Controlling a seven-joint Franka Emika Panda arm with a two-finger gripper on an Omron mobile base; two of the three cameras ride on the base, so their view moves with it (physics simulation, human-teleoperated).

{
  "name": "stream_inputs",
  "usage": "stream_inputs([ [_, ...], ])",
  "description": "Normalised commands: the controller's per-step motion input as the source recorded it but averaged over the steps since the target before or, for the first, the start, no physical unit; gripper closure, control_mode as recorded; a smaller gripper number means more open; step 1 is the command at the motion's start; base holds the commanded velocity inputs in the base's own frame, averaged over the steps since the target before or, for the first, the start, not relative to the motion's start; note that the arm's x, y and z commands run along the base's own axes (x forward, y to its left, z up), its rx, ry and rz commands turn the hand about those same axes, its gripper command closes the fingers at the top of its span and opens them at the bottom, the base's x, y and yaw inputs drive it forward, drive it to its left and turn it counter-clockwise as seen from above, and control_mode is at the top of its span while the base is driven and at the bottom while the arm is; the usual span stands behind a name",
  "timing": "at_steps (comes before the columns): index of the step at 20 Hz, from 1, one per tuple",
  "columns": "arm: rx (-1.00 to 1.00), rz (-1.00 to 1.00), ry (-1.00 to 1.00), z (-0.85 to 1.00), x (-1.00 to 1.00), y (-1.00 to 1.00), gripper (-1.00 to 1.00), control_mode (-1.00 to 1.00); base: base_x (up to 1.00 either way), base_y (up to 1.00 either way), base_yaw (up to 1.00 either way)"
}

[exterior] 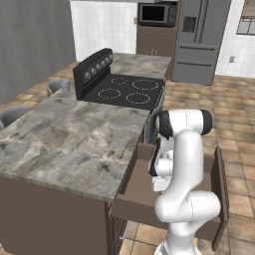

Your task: Take a straw from the drawer in front and place it inside the glass cup on the dining counter.

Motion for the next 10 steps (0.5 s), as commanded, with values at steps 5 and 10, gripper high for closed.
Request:
stream_inputs([
  [5,-0.04,0.00,0.00,-0.40,-0.13,0.13,1.00,-1.00,0.00,0.00,0.00],
  [10,-0.01,-0.02,0.00,-0.21,-0.10,0.02,1.00,-1.00,0.00,0.00,0.00],
])
